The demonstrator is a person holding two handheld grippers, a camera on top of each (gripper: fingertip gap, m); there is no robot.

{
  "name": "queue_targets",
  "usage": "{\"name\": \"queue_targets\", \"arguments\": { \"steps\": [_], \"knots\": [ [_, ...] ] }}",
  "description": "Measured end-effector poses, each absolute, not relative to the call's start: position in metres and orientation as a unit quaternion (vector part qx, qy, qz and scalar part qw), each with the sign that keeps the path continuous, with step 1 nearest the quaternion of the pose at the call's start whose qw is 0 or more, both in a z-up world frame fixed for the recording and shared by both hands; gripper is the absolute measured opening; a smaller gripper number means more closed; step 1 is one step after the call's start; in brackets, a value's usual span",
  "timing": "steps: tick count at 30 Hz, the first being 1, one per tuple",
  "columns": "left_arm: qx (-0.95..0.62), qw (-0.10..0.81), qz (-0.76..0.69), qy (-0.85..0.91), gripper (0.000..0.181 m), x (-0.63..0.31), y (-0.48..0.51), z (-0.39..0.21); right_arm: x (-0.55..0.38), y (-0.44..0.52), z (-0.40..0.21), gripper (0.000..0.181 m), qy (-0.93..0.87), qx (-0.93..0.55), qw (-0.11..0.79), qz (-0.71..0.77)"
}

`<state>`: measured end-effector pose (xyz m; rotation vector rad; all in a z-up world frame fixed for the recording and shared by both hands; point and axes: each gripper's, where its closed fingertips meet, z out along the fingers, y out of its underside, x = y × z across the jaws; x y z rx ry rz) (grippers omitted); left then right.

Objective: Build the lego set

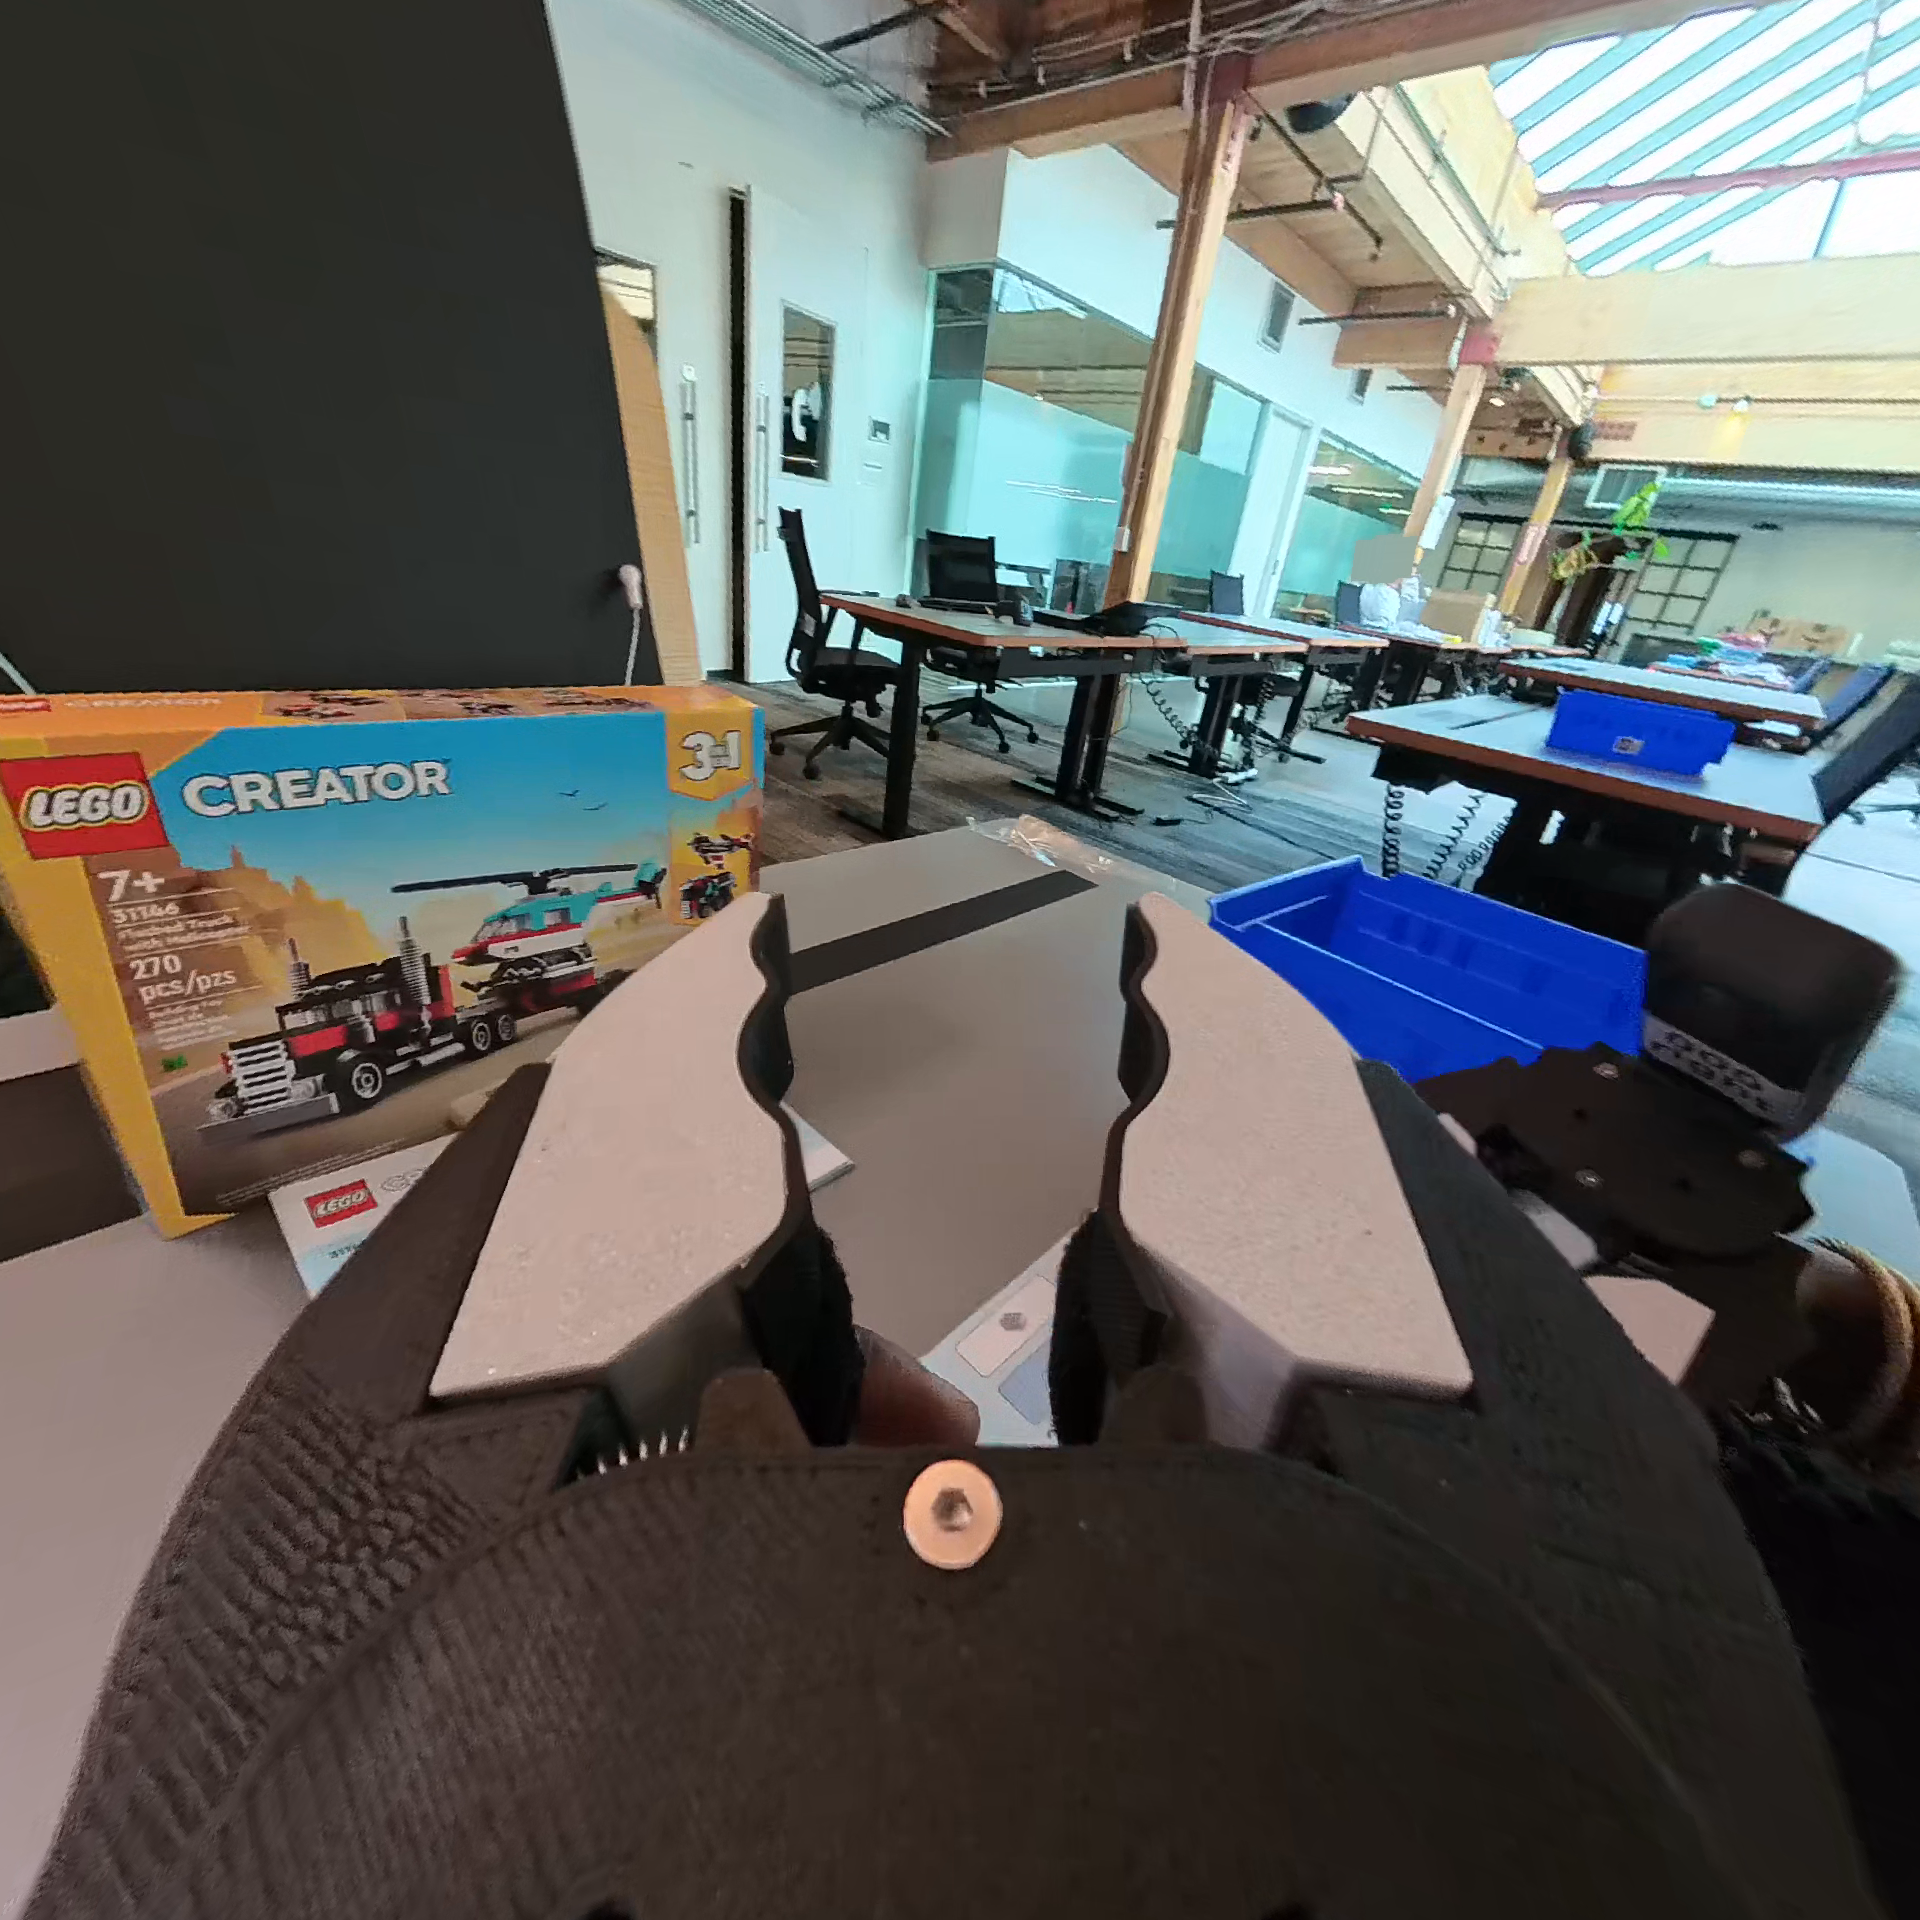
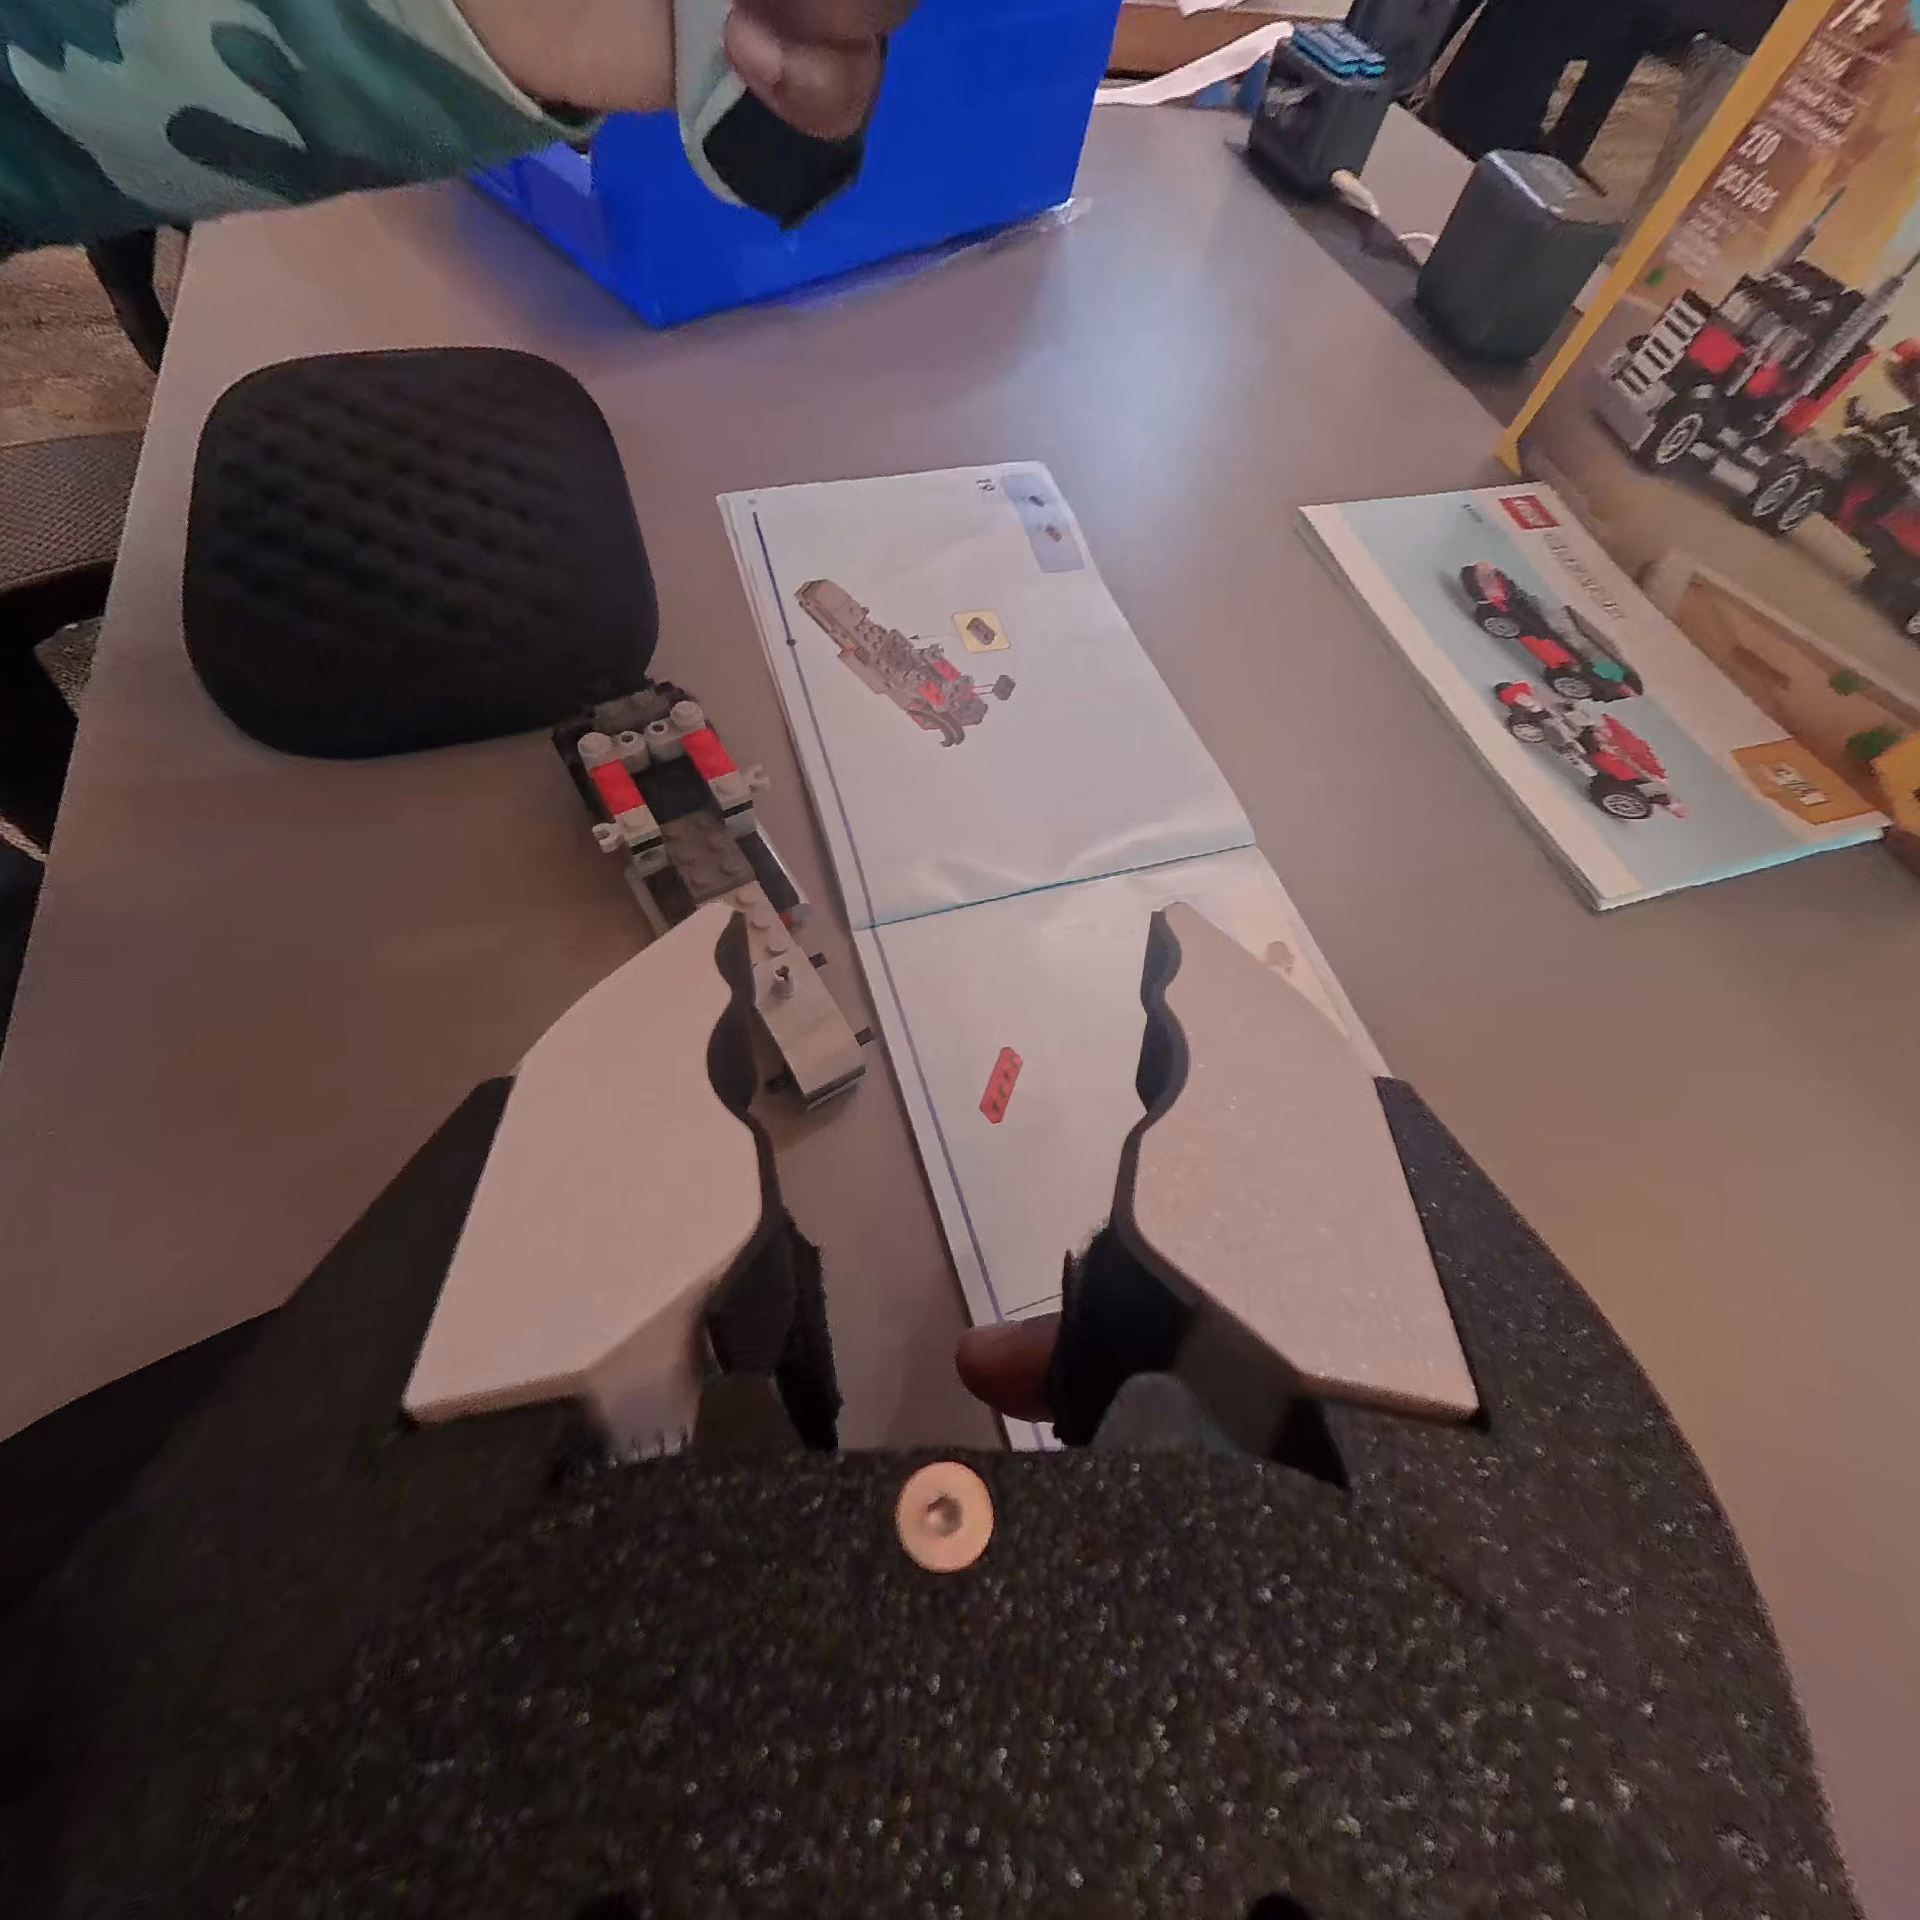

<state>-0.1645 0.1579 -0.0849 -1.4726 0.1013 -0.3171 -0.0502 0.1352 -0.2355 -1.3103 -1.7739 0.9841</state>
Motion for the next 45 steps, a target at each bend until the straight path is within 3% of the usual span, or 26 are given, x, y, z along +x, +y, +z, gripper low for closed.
{"name": "queue_targets", "arguments": {
  "steps": [12,21,45],
  "knots": [
    [-0.665,0.741,-0.083,0.038,0.061,-0.178,0.152,-0.117,-0.055,0.137,-0.232,0.076,-0.675,-0.514,0.378,0.37],
    [-0.626,0.772,-0.106,0.032,0.06,-0.152,0.144,-0.069,-0.056,0.138,-0.231,0.079,-0.693,-0.506,0.367,0.358],
    [-0.661,0.733,-0.15,0.059,0.059,-0.124,0.158,-0.123,-0.06,0.138,-0.222,0.081,-0.662,-0.517,0.401,0.366]
  ]
}}
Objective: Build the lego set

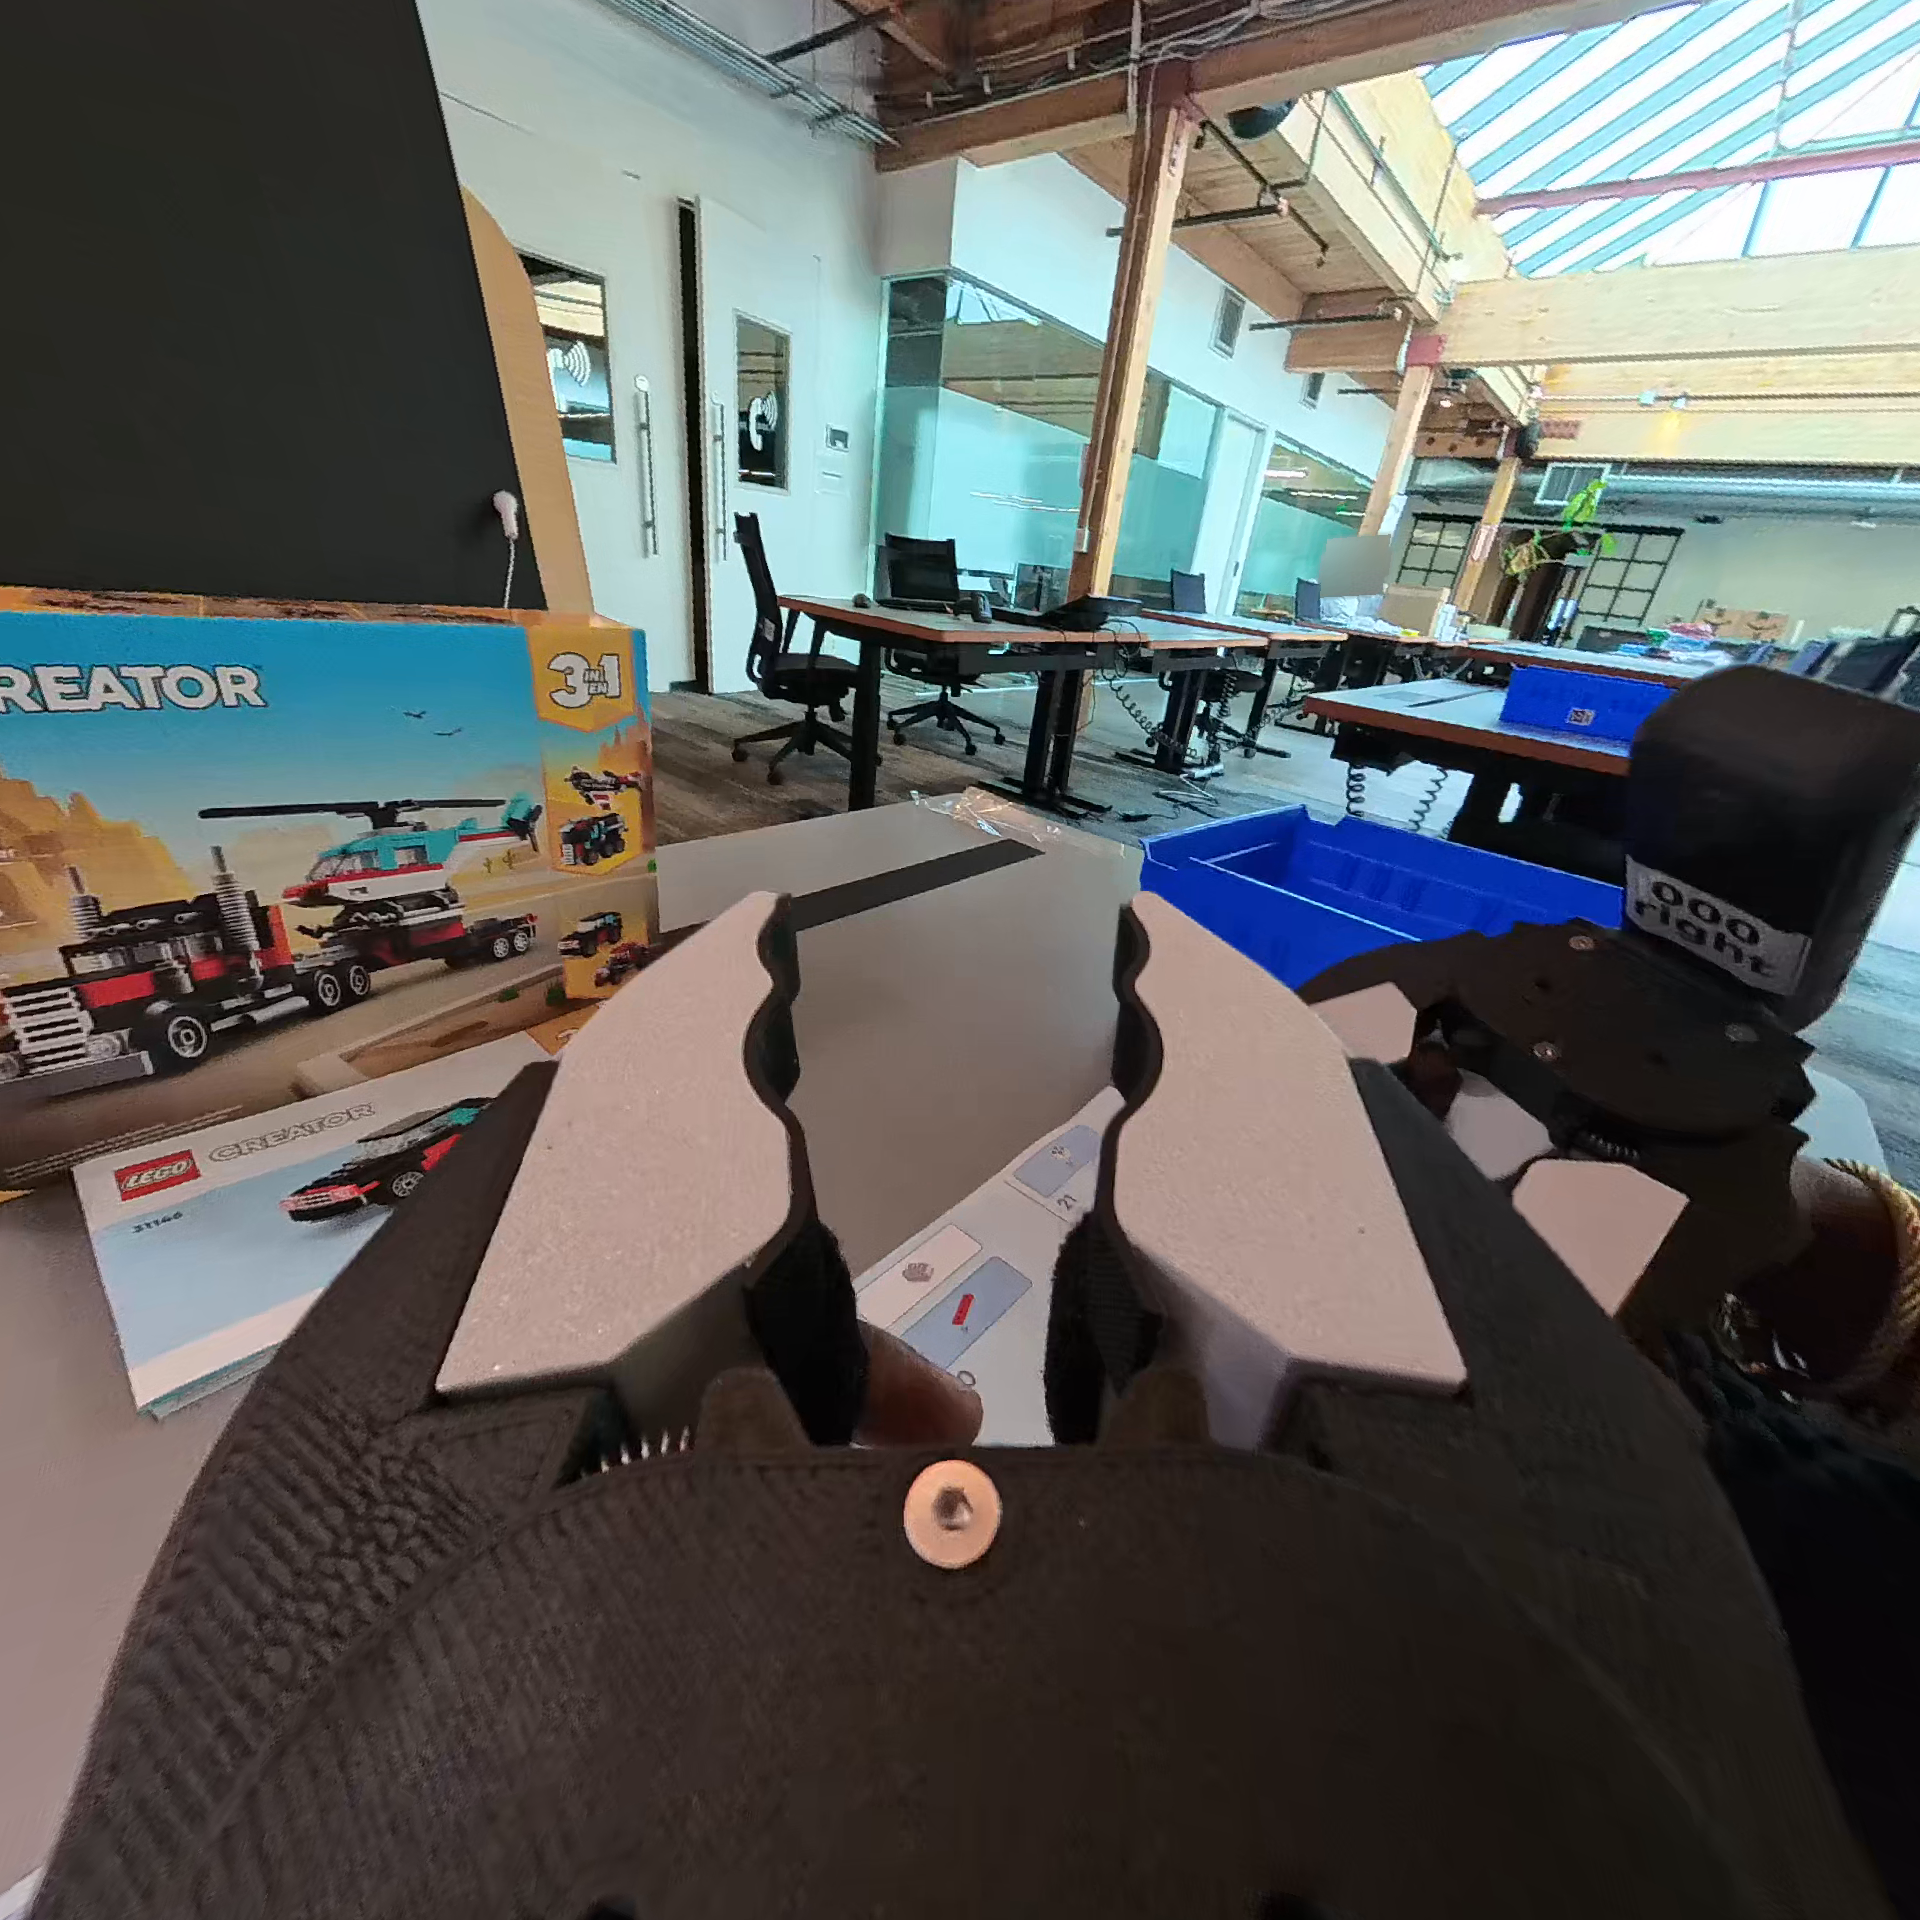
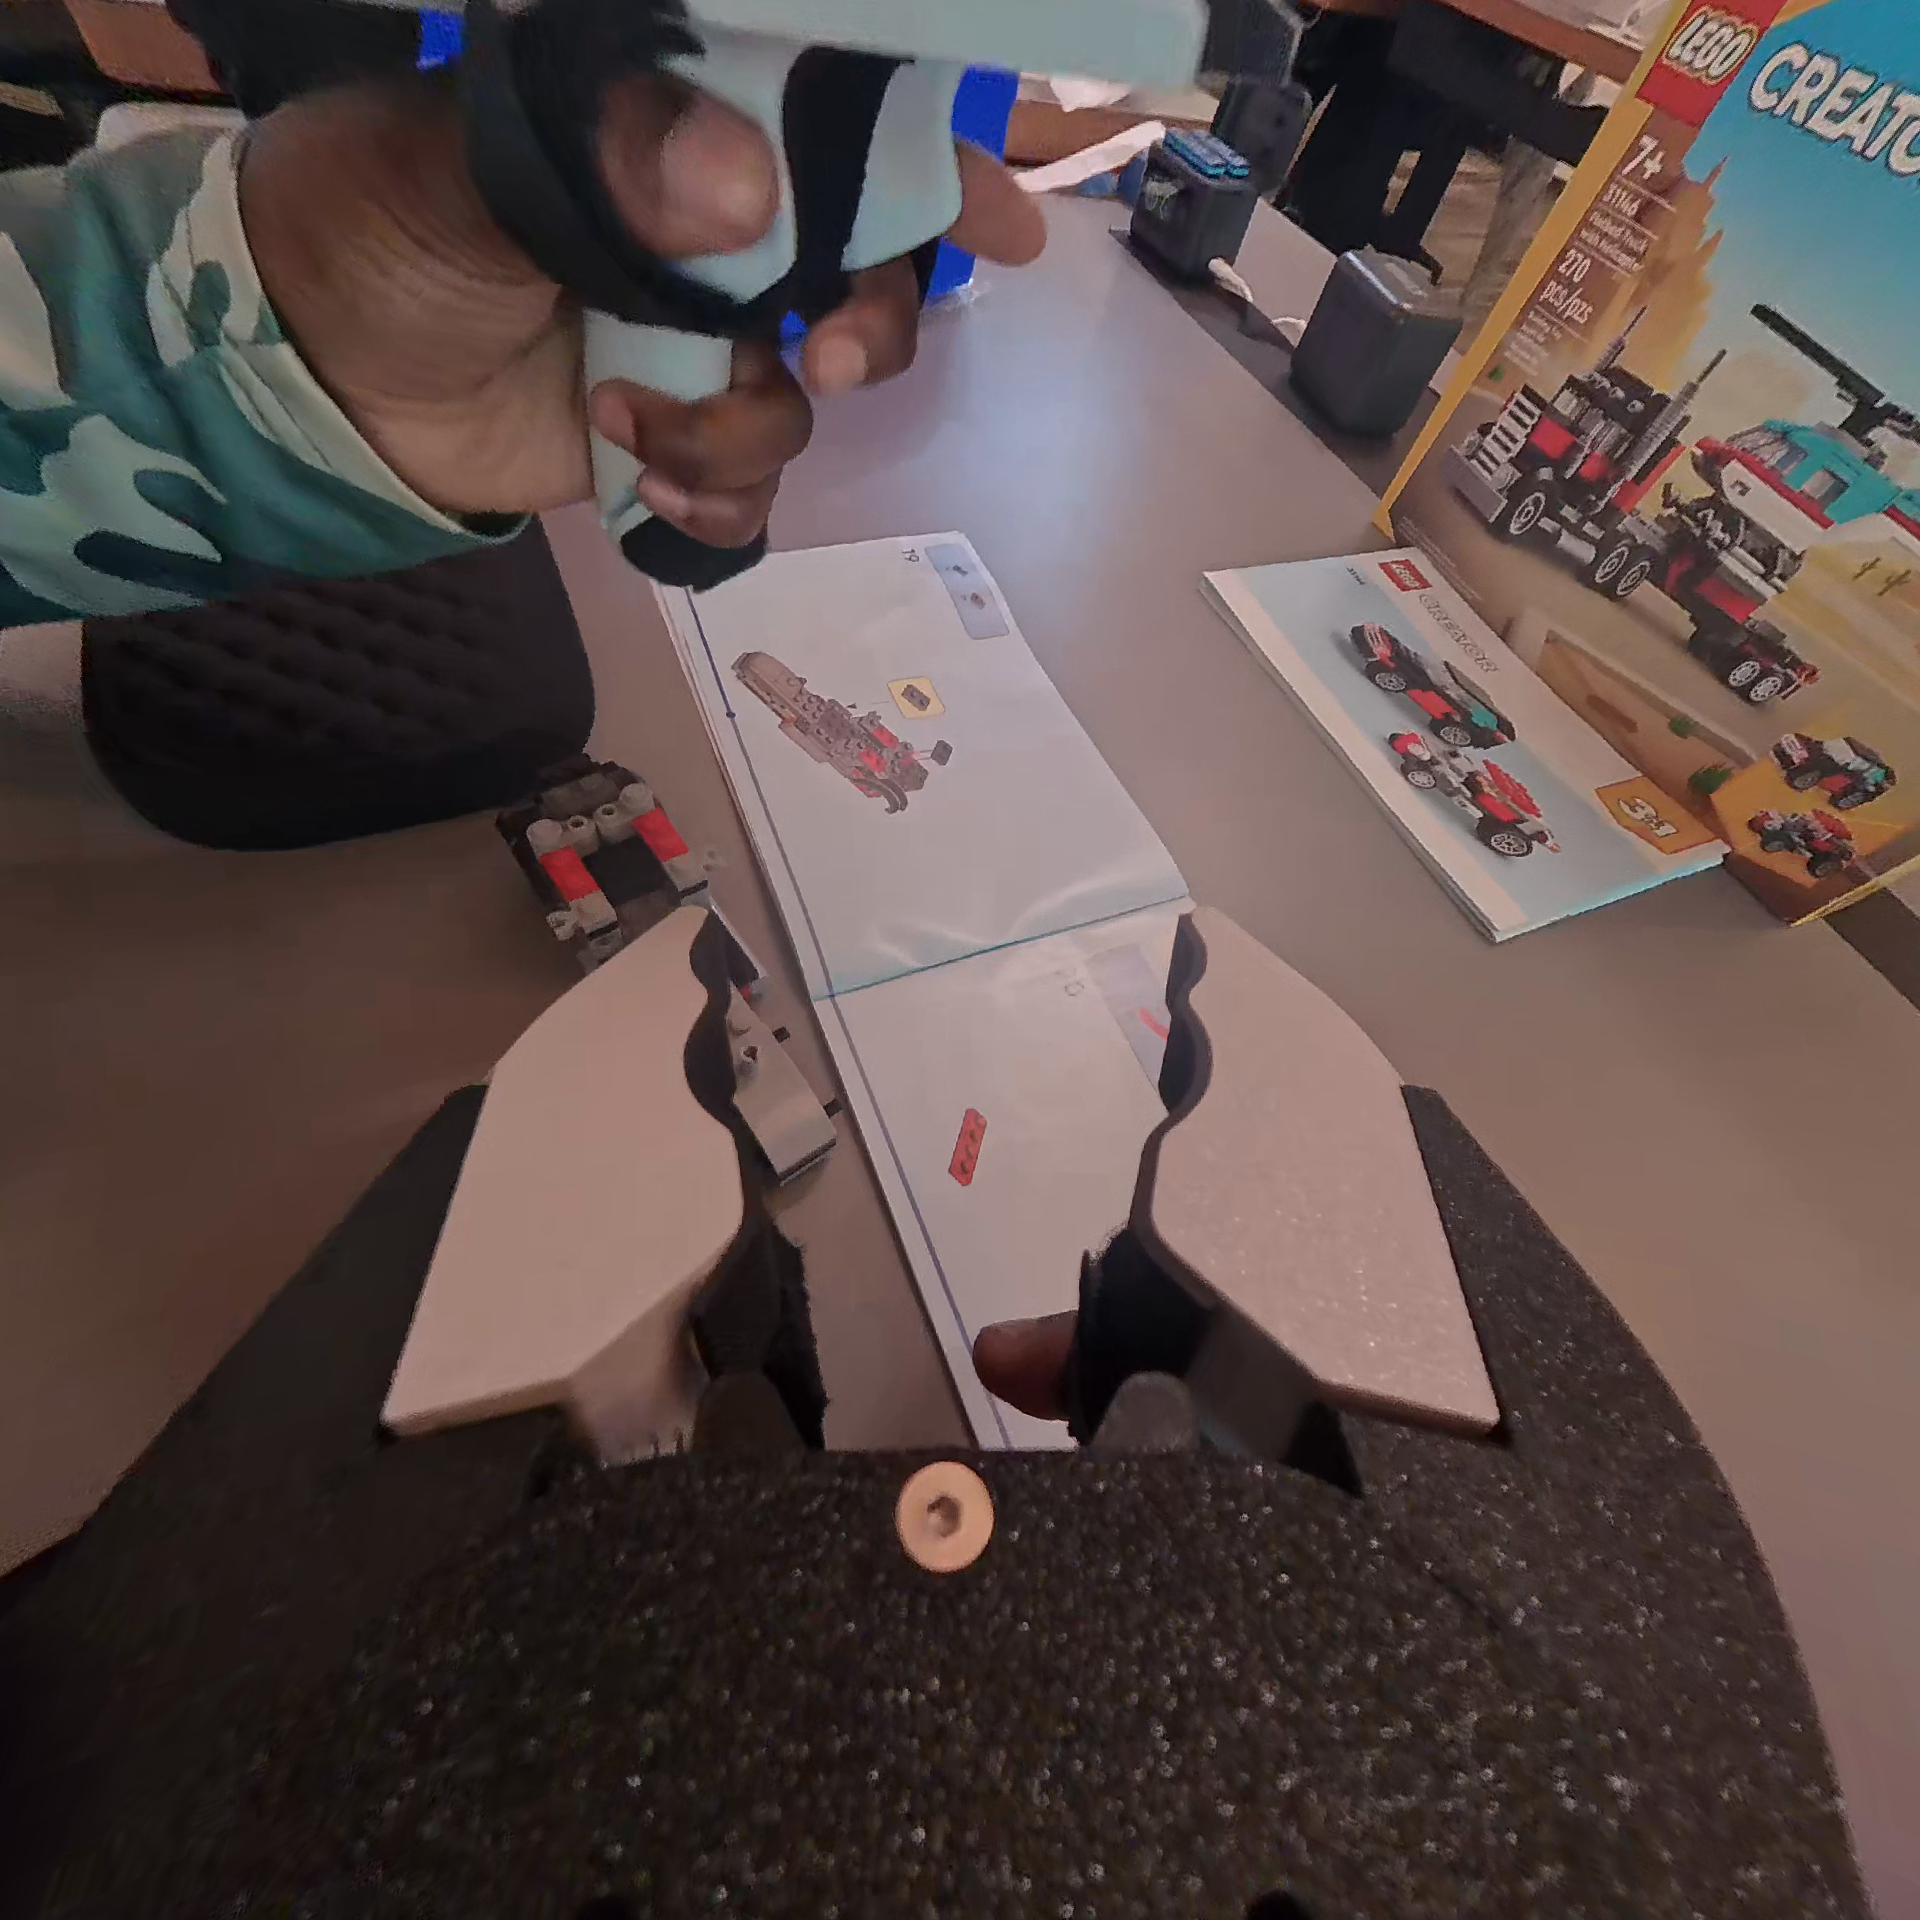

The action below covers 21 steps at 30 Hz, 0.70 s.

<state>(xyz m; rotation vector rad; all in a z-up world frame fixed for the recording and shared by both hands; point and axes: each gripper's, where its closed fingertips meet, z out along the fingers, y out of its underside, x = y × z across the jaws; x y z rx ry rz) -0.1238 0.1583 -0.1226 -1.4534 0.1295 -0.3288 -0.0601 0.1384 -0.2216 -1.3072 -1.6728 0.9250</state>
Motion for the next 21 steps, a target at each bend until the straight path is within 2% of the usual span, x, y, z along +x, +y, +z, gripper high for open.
{"name": "queue_targets", "arguments": {
  "steps": [8,10,21],
  "knots": [
    [-0.622,0.76,-0.182,0.049,0.057,-0.121,0.121,-0.123,-0.063,0.143,-0.221,0.082,-0.652,-0.51,0.427,0.364],
    [-0.616,0.767,-0.173,0.042,0.052,-0.123,0.111,-0.129,-0.063,0.144,-0.218,0.083,-0.648,-0.505,0.439,0.364],
    [-0.661,0.718,-0.173,0.131,0.058,-0.112,0.089,-0.142,-0.038,0.143,-0.185,0.078,-0.599,-0.527,0.476,0.37]
  ]
}}
